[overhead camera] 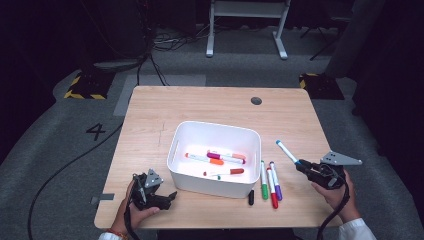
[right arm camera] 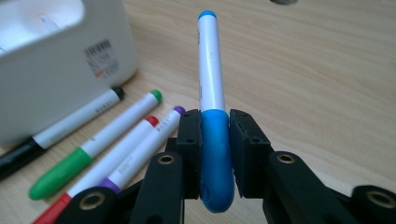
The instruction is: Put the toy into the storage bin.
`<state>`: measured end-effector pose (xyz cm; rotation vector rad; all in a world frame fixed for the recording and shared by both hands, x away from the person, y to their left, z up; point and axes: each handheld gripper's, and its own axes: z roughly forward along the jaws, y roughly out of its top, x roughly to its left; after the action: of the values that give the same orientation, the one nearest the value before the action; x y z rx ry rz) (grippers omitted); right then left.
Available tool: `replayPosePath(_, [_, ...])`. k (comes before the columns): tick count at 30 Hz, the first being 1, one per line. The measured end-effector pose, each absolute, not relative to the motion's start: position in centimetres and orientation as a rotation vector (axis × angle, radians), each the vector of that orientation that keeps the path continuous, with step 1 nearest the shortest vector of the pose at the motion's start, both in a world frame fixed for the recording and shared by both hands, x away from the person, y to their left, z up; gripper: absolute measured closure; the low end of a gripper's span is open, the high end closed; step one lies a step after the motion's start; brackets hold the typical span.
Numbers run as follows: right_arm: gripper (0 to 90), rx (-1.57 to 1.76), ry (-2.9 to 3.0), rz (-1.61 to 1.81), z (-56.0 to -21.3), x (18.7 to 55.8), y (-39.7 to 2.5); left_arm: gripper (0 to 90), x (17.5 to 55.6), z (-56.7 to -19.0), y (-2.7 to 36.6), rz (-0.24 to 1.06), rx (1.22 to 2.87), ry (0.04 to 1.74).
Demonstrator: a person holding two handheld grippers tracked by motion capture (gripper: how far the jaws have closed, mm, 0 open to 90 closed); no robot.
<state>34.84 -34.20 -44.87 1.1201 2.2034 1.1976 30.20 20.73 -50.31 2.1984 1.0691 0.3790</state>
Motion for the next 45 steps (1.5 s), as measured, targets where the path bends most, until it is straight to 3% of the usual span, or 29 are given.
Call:
replayPosePath(9, [75.6,0.972,2.195,1.287,-41.2,34.3,-32.3,9.2,30.2,-50.3,20.7,0.38,2.199,1.069])
replayPosePath(22, [75.5,0.707,2.301,1.377,-35.4,35.5,-25.6,9.2,30.2,-50.3,20.7,0.379,2.198,1.068])
replayPosePath(33, [75.5,0.514,2.511,1.285,-35.2,36.8,-18.2,9.2,30.2,-50.3,20.7,0.378,2.198,1.068])
replayPosePath(45, [75.5,0.415,2.703,1.145,-36.4,37.3,-14.6,9.2,30.2,-50.3,20.7,0.378,2.199,1.068])
